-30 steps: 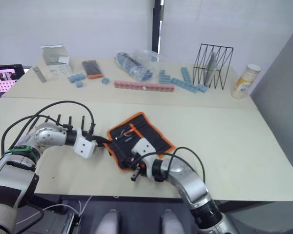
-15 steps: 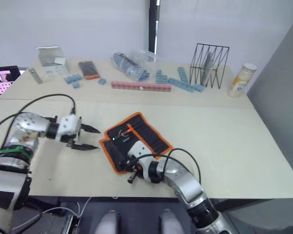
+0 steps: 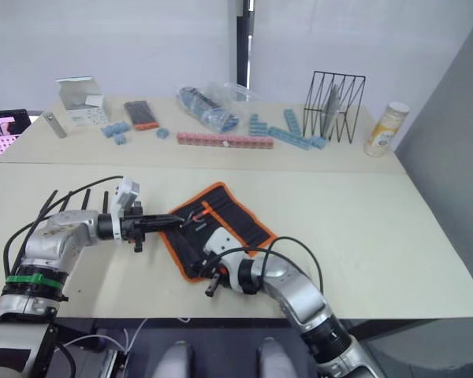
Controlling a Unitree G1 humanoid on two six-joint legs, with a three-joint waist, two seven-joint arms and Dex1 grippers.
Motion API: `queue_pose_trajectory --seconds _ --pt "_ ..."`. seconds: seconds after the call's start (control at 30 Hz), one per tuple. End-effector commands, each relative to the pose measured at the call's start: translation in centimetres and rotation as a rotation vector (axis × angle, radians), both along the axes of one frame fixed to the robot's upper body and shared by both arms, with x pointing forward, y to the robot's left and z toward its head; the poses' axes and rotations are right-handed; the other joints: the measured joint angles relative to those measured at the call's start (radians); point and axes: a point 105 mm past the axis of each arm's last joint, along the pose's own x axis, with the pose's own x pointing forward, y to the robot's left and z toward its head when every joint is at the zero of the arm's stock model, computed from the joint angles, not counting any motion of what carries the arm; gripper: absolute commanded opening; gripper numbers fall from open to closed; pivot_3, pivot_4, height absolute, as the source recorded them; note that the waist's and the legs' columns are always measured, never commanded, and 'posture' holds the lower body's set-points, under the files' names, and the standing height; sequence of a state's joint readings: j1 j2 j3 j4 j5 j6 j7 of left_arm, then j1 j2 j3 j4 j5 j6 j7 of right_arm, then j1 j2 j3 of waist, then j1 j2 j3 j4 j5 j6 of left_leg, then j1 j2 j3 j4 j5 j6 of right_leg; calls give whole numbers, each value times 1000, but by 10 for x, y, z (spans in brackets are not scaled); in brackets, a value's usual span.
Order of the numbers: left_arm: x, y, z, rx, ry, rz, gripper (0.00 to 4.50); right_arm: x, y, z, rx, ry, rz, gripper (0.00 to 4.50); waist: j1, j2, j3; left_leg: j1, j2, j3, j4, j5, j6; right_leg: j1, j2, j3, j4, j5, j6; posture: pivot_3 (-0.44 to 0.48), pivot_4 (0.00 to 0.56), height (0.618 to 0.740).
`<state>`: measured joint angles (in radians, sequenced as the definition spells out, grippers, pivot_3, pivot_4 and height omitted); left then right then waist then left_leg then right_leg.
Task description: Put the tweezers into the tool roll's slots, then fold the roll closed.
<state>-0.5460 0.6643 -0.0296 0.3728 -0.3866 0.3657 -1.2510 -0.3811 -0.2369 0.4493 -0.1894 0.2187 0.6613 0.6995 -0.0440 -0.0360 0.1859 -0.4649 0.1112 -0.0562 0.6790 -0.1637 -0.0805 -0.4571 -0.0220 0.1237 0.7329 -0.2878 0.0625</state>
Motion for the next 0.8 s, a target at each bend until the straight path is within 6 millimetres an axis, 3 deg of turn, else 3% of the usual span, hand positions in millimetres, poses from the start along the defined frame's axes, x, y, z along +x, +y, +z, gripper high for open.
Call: queue_pose_trajectory --seconds 0.03,0.17,0.3,0.4,0.57,0.8 --pt "4 8 -18 147 -75 44 13 -2 -6 -7 -39 36 3 0 3 0 0 0 0 0 0 0 0 0 0 0 0 0 0 0 150 663" --pt "-1 9 -43 248 -86 17 13 -2 -3 12 11 9 44 0 11 0 -1 0 0 1 0 0 0 1 0 0 -1 -2 -3 0 150 663" --pt "-2 7 -51 269 -93 -7 13 7 4 43 121 -12 62 0 11 0 -1 3 0 1 0 0 0 2 0 1 0 -4 -6 0 150 663" --pt "-3 9 -53 282 -99 -12 13 21 9 55 170 -14 33 0 9 1 -1 4 0 1 0 1 1 2 0 1 0 -3 -7 0 150 663" --pt "-3 13 -52 273 -103 0 13 42 26 50 160 -20 2 0 8 2 -3 5 0 1 0 1 2 3 0 1 0 -3 -7 0 150 663" --pt "-2 11 -50 262 -114 7 13 59 31 12 66 18 -37 0 7 2 -3 5 0 2 0 1 2 2 0 1 0 -3 -7 0 150 663"
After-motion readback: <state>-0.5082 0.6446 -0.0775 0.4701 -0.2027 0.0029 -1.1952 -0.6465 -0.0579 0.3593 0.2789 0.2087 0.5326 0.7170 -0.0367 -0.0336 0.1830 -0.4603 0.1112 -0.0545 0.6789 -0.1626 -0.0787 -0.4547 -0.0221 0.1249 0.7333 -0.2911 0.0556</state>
